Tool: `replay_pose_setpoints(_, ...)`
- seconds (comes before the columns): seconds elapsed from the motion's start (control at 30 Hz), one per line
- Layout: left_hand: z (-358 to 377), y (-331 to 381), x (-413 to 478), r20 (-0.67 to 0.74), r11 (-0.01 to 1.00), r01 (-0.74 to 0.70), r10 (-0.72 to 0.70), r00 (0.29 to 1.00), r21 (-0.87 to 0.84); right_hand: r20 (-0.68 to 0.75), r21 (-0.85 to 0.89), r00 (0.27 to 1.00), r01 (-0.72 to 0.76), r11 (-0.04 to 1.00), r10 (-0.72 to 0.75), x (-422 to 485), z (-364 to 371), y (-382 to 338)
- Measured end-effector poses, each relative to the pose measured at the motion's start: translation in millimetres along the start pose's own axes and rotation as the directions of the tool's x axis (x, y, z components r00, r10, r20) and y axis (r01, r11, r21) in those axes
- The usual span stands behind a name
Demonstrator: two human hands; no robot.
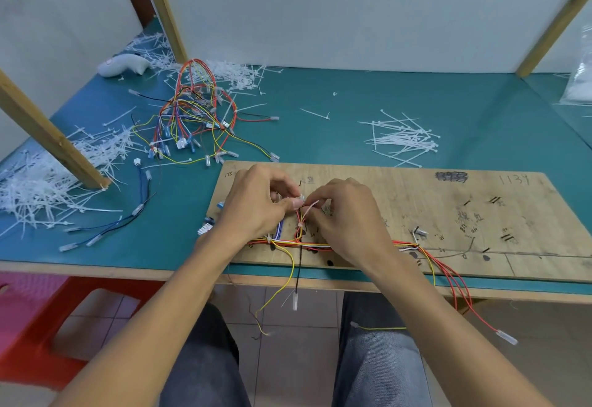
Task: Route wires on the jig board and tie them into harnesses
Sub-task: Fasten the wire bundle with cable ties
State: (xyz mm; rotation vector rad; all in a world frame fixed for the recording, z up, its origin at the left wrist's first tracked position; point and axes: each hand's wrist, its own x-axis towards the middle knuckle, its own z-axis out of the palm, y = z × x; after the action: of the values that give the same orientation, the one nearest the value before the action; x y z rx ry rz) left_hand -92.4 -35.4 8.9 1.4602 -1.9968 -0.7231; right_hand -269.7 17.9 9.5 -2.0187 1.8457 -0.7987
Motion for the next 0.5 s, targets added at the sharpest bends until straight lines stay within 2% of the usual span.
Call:
replay_pose_setpoints(0.23,4,5,-4,-0.051,0.998,0.047,-0.046,0.998,0.032,-0.074,-0.029,0.992,-0.102,0.994,0.1,-1,9,-8)
replay_pose_setpoints(0.4,8,7,-7,-0.071,0.995,0.084,-0.08,0.994,0.062,-0.036,-0.007,0.979,-0.202,0.979,0.201,2,13,-11)
replay_pose_setpoints(0.5,9,6,-8,-0.066,0.995,0.07,-0.065,0.996,0.068,-0.072,-0.024,0.971,-0.23,0.973,0.228,-2,17,-15)
